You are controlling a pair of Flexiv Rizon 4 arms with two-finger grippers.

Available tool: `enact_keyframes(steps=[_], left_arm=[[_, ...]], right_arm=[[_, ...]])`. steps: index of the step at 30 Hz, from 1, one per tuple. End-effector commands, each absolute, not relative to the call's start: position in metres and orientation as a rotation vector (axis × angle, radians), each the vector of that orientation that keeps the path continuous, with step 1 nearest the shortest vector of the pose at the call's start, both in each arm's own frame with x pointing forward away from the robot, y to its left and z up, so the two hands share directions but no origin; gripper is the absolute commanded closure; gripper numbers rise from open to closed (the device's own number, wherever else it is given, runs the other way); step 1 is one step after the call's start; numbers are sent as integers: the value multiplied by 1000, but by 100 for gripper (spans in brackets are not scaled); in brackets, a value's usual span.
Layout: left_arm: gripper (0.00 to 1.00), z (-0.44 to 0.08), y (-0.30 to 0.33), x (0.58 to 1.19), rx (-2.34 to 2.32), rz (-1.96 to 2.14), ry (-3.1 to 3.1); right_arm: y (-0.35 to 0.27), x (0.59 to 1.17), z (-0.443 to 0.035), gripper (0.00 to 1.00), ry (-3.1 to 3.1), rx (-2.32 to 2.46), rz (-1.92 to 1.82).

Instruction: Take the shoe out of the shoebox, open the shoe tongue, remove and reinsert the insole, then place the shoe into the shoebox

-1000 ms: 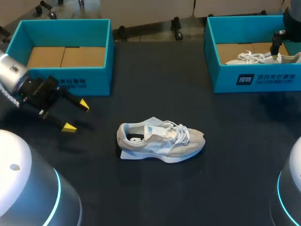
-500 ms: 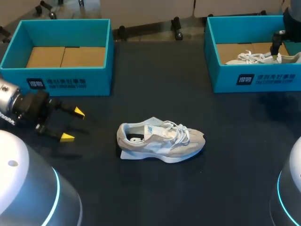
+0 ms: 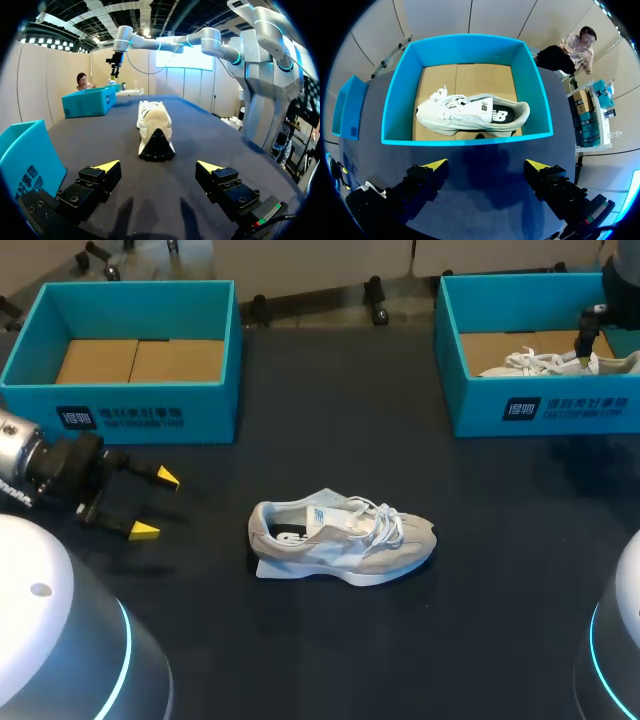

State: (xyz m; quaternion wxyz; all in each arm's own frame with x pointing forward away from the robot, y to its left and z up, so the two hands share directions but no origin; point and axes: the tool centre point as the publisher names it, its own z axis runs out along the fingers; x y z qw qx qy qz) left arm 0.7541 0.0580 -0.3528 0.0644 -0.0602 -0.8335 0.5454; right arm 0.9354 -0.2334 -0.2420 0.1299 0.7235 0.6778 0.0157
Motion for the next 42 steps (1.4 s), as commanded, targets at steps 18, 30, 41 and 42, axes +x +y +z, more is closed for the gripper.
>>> enact_keyframes(steps=[18, 30, 41, 42], left_arm=[[0, -382, 34, 735, 211, 1741, -2568], [0, -393, 32, 728, 233, 1702, -2580], [0, -393, 27, 726, 210, 1725, -2574], [0, -393, 25, 726, 209, 1730, -2576]], right_arm=[[-233, 935, -242, 0, 1968, 2102, 48], [-233, 935, -242, 0, 1968, 2102, 48], [-233, 935, -242, 0, 1968, 2102, 48], [-233, 935, -242, 0, 1968, 2102, 48]])
